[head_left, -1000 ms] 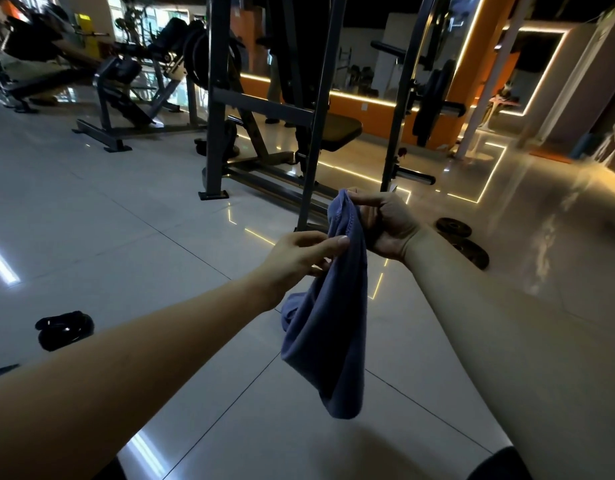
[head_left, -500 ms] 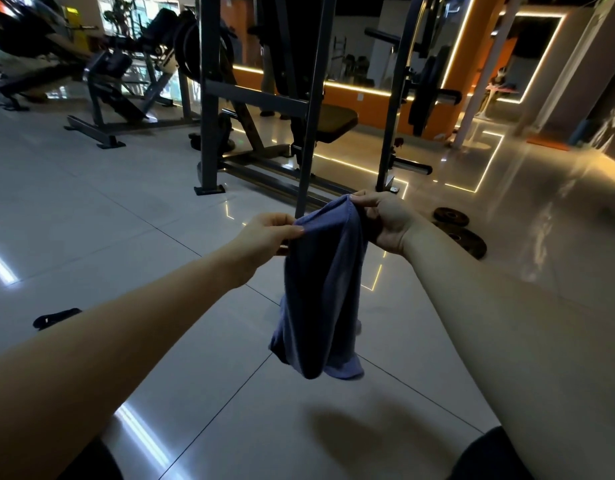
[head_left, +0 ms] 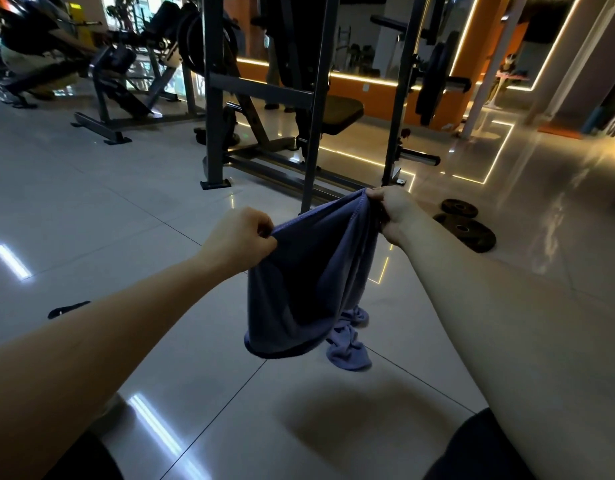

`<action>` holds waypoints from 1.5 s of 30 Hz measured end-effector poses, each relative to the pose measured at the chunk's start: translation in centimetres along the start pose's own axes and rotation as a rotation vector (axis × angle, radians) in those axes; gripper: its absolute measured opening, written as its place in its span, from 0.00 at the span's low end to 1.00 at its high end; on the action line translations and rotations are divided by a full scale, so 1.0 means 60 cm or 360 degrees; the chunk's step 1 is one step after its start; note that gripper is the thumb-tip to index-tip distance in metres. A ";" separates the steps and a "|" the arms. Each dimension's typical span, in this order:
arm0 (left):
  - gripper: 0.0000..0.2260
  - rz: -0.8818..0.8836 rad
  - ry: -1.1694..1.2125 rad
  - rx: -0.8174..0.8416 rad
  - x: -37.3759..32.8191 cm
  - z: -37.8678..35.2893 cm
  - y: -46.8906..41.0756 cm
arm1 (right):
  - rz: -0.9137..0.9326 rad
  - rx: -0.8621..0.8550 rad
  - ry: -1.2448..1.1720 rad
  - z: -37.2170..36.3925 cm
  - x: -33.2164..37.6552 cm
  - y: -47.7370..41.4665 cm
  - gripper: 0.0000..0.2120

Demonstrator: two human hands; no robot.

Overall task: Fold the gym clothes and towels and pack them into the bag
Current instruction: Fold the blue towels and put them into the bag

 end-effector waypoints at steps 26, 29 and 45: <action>0.11 0.1285 0.1259 0.0179 0.229 0.020 0.056 | -0.0222 -0.0045 0.0571 0.036 -0.081 -0.042 0.11; 0.15 0.1162 0.1349 0.0357 0.216 0.013 0.054 | -0.0249 -0.0168 0.0608 0.049 -0.085 -0.046 0.11; 0.15 0.0909 0.1039 0.0355 0.170 0.006 0.032 | -0.0270 -0.0472 0.0521 0.072 -0.103 -0.086 0.18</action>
Point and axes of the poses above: each hand's wrist, its own y-axis away from the middle knuckle, its own z-axis out of the back of the hand, x = y × z, the point moved 10 cm from there along -y, towards the middle knuckle, and after that the axes turned 1 degree about x, right-handed, at the moved point
